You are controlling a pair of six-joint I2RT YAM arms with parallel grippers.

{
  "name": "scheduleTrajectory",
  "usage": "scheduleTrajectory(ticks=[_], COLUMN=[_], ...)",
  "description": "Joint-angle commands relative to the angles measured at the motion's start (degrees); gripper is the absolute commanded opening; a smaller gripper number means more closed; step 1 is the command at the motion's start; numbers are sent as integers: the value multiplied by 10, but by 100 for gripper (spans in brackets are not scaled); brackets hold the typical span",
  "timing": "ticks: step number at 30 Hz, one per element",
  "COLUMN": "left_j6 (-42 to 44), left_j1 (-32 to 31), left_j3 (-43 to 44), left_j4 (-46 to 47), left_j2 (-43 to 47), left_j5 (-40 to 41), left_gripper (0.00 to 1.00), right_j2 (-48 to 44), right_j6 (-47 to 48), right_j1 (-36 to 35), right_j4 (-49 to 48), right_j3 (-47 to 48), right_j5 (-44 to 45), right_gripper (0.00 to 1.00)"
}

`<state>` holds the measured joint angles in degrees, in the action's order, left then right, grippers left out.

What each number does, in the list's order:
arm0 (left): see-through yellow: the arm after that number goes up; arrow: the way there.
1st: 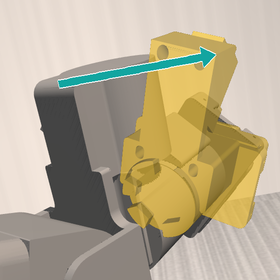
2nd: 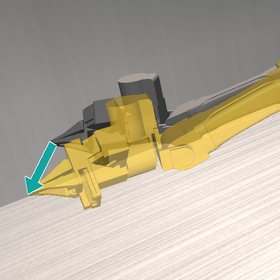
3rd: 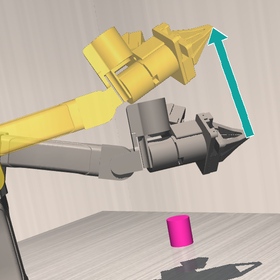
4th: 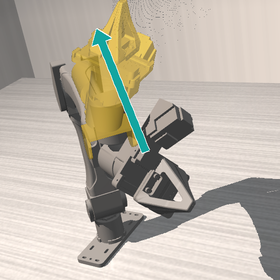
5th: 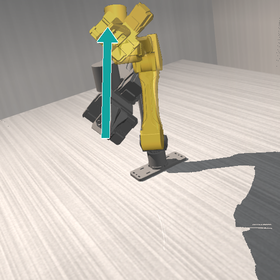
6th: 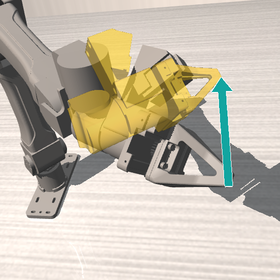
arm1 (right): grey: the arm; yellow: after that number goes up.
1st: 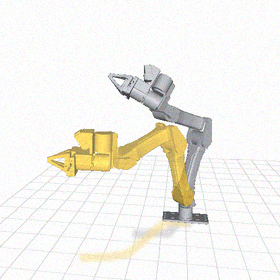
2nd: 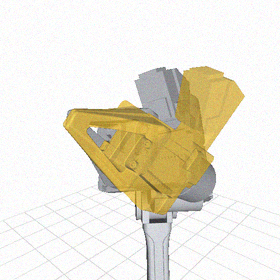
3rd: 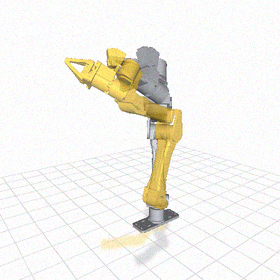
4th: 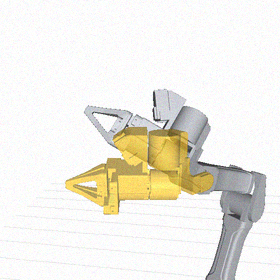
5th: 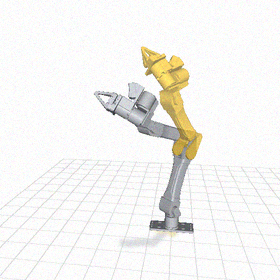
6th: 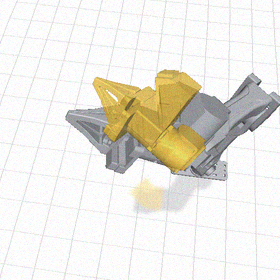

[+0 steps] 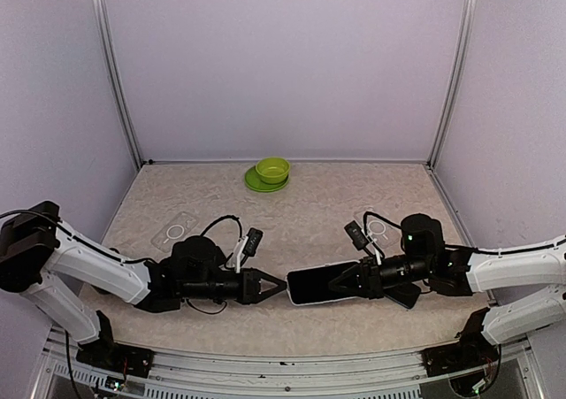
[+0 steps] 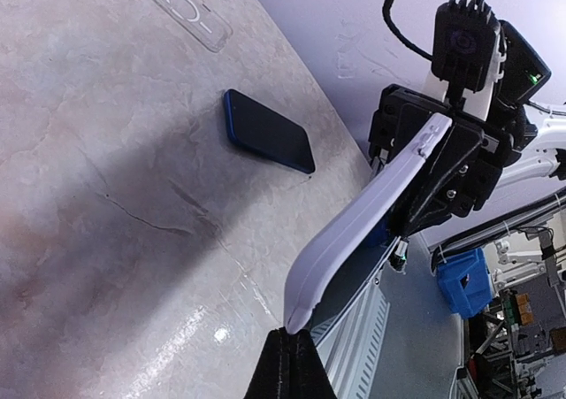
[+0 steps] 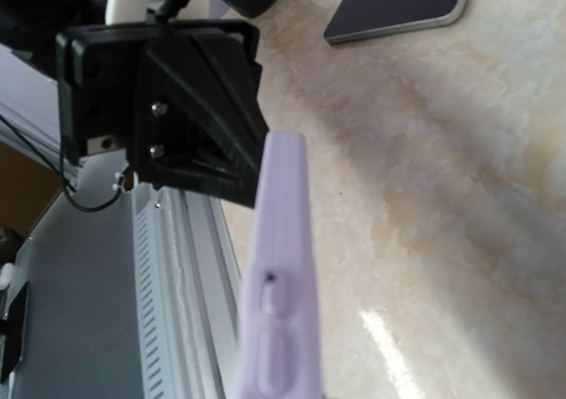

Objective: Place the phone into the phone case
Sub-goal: Press the corner of the phone case at the top left corner of the phone case, then pass from the right arm to the left

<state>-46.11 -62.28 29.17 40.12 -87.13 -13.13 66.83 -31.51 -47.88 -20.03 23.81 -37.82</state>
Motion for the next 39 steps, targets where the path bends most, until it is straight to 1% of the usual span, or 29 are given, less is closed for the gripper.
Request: scheduleTrajectory(ticks=[1, 3, 5, 7, 10, 14, 17, 24, 28, 33, 37, 39], left_j6=[-9, -7, -1, 14, 42, 84, 116, 176, 191, 196, 196, 196], left_j1=[9, 10, 11, 12, 14, 15, 14, 0, -15, -31, -37, -37], left_j3=[-15, -16, -15, -14, -8, 7, 30, 75, 94, 114, 123, 124], left_j4=[20, 19, 9, -9, -44, -87, -120, -164, -171, -173, -169, -168], left_j2=[16, 19, 24, 37, 64, 93, 102, 82, 55, 20, 2, 0], left_j5=[-10, -12, -11, -6, 7, 0, -10, -60, -83, -90, -97, -103], left_gripper=[0, 1, 17, 30, 45, 57, 62, 68, 69, 68, 66, 59], right_j2=[-19, -20, -17, -13, -4, 16, 37, 66, 75, 82, 83, 83], right_j6=[11, 11, 12, 14, 18, 22, 23, 21, 24, 33, 39, 43], right_j1=[3, 6, 9, 9, 9, 9, 8, -11, -27, -49, -59, -64], right_j4=[-56, -51, -46, -41, -35, -28, -28, -42, -41, -36, -31, -26], right_j3=[1, 1, 3, 5, 9, 17, 25, 38, 47, 58, 65, 68], right_j5=[-29, -28, -31, -38, -51, -76, -92, -118, -122, -126, -127, -128], right_gripper=[0, 0, 0, 0, 0, 0, 0, 0, 0, 0, 0, 0])
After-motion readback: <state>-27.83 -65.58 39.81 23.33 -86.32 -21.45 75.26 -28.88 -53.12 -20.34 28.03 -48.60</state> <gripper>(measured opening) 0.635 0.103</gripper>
